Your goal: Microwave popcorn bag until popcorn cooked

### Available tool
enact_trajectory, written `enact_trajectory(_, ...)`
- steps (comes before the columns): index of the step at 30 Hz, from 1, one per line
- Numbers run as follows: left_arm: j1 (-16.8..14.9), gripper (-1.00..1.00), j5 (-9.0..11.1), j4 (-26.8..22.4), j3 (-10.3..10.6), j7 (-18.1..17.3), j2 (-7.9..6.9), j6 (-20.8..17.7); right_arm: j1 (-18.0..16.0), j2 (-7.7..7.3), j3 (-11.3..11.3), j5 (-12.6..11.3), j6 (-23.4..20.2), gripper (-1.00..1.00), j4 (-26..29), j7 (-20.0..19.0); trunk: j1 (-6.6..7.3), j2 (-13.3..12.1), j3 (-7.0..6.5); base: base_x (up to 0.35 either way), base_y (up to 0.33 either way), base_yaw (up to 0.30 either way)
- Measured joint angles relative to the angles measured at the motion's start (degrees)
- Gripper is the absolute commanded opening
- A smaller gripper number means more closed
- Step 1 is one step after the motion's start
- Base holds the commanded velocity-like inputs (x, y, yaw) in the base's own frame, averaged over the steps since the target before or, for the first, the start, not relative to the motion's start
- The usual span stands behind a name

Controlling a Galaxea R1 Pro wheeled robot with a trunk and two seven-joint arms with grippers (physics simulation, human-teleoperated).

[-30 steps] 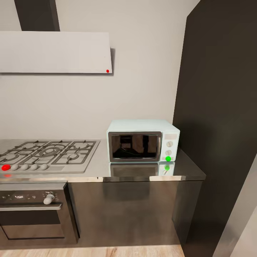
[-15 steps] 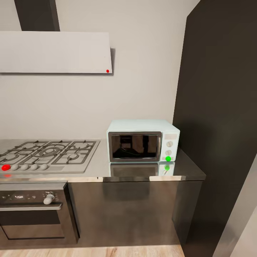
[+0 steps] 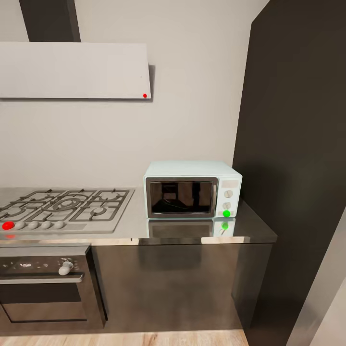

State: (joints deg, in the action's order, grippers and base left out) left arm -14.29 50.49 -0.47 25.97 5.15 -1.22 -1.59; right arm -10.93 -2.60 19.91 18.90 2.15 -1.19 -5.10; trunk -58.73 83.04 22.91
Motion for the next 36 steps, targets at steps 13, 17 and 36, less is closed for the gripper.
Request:
enact_trajectory(13, 0.0, 1.0, 0.0, 0.0, 0.0, 0.0, 0.0, 0.0, 0.0, 0.0, 0.0, 0.0, 0.0, -1.0, 0.0, 0.0, 0.0, 0.0, 0.0, 0.0, 0.0, 0.0)
enact_trajectory(17, 0.0, 1.0, 0.0, 0.0, 0.0, 0.0, 0.0, 0.0, 0.0, 0.0, 0.0, 0.0, 0.0, -1.0, 0.0, 0.0, 0.0, 0.0, 0.0, 0.0, 0.0, 0.0)
enact_trajectory(36, 0.0, 1.0, 0.0, 0.0, 0.0, 0.0, 0.0, 0.0, 0.0, 0.0, 0.0, 0.0, 0.0, -1.0, 0.0, 0.0, 0.0, 0.0, 0.0, 0.0, 0.0, 0.0)
